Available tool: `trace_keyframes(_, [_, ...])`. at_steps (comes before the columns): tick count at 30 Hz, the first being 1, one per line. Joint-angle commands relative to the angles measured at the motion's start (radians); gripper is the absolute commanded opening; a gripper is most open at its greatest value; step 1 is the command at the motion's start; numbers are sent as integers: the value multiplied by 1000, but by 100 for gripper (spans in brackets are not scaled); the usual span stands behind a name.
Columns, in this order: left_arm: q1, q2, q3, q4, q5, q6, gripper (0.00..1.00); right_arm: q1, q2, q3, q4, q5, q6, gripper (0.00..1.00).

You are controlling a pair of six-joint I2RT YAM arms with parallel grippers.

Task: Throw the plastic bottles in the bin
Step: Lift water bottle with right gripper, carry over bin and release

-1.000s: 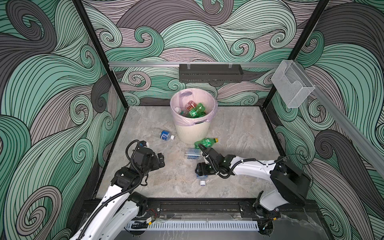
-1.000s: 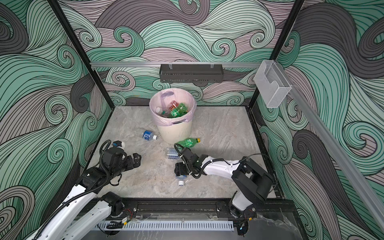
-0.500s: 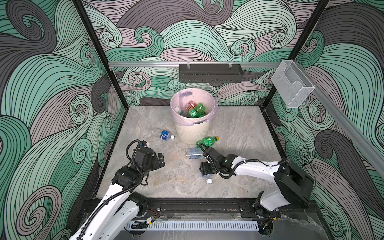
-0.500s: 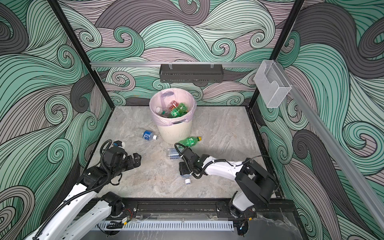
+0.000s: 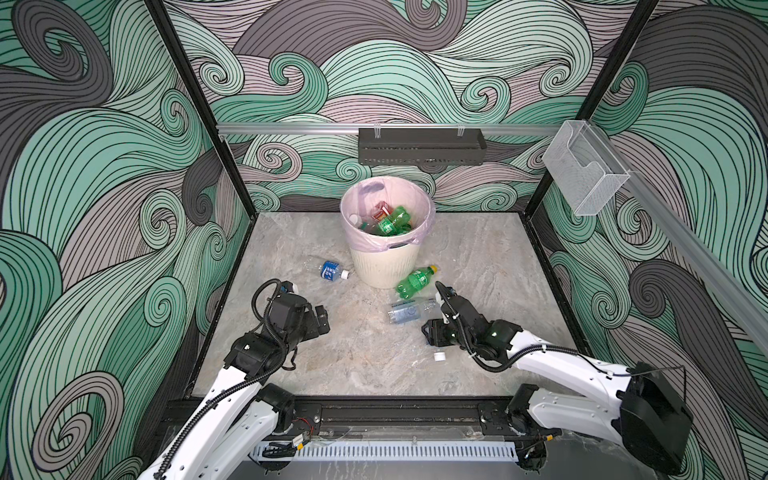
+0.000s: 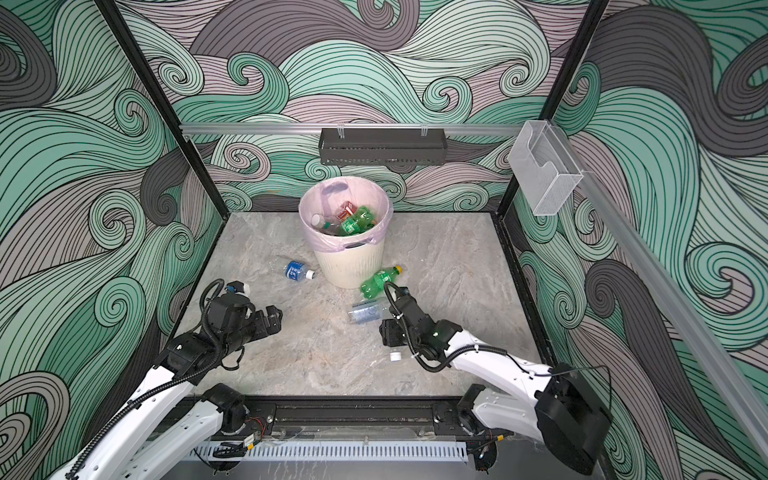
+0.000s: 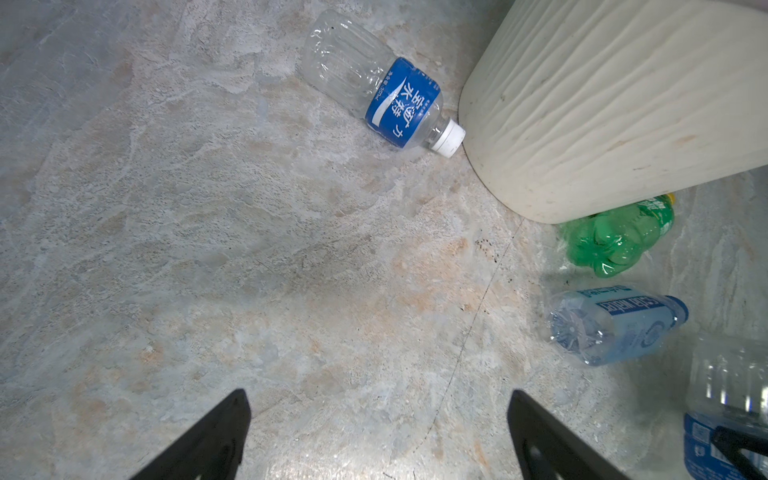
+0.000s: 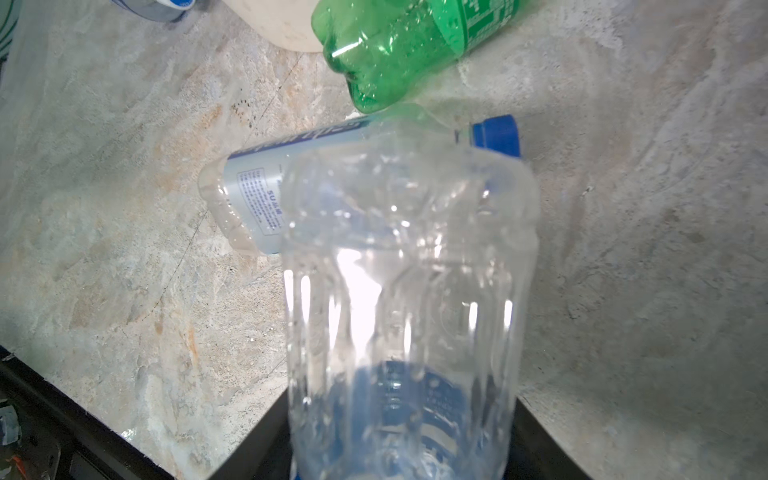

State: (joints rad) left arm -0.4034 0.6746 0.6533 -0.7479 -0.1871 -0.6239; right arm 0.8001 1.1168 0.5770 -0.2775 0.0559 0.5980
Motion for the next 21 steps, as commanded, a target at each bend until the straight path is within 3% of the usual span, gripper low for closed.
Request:
trace_keyframes(1, [5, 14, 32, 1, -5, -23, 99, -21, -57, -18, -29, 3, -21, 63])
trace_keyframes(7, [5, 35, 32, 19, -3, -31, 99, -93, -141, 29, -90, -50, -40, 62])
trace_keyframes(12, [6, 65, 44, 25, 1, -31, 99, -137, -108, 339, -186, -96, -171, 62])
trace_keyframes(15, [7, 70, 46, 30, 7, -36, 98, -175, 16, 620, -195, -204, -224, 61])
trace_keyframes(19, [7, 64, 46, 27, 15, -38, 99, -204, 305, 1045, -196, -263, -272, 63])
trace_keyframes(20, [6, 62, 46, 23, 17, -37, 99, -211, 382, 1133, -199, -275, -277, 69])
trace_keyframes(21, [6, 59, 49, 16, 18, -37, 99, -218, 469, 1252, -211, -281, -283, 82])
